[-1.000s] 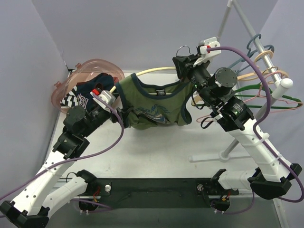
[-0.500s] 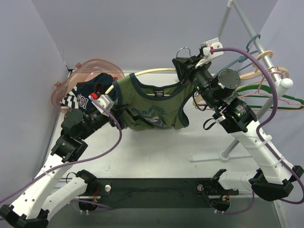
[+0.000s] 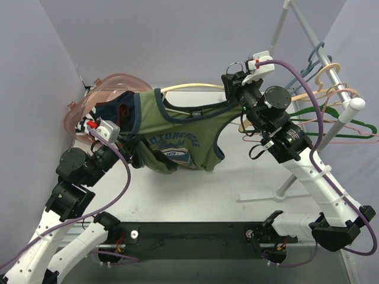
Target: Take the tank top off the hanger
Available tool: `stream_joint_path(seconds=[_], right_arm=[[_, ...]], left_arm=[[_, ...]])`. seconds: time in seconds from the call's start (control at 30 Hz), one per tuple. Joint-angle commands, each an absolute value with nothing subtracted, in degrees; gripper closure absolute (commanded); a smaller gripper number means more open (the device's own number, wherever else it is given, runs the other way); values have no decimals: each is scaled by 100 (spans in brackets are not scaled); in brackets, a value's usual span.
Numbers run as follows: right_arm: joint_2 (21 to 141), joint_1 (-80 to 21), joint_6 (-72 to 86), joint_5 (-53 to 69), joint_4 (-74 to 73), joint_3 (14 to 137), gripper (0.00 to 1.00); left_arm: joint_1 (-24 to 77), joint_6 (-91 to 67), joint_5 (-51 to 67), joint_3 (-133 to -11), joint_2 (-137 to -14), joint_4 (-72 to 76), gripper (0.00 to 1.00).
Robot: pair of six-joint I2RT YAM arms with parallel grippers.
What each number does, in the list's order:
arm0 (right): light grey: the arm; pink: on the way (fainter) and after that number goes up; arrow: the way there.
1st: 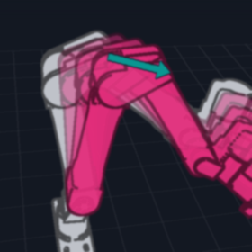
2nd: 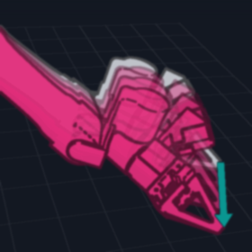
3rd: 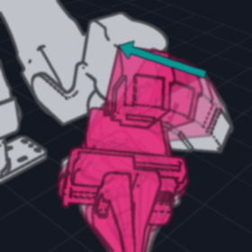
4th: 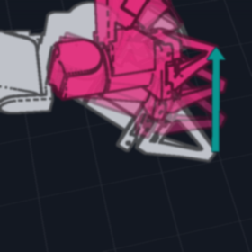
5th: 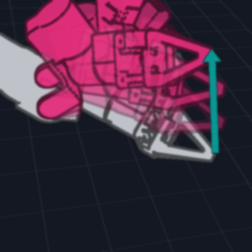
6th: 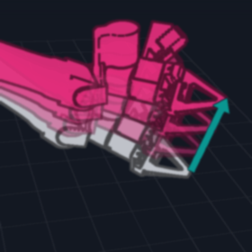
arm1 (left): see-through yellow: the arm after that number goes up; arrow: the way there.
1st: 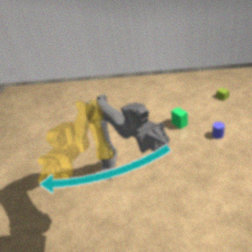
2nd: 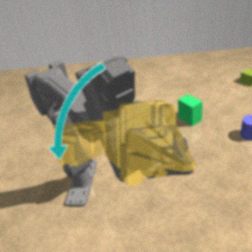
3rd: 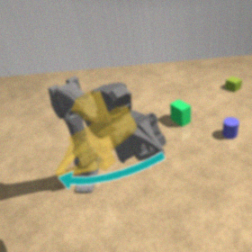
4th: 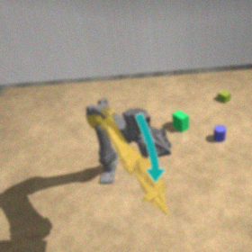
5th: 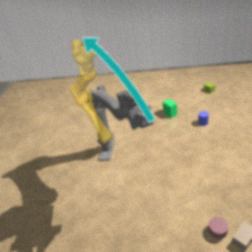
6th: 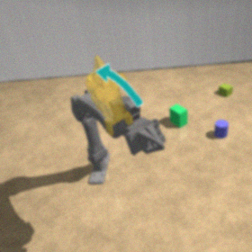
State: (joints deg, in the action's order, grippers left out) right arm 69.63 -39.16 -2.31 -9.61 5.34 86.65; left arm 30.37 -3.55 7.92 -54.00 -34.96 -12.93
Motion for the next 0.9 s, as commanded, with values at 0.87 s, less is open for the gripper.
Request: stream_joint_path(seconds=[0.87], right_arm=[[6530, -3313, 589, -2180, 1432, 8613, 100]], left_arm=[[3015, -1960, -2391, -6732, -3788, -3428, 100]])
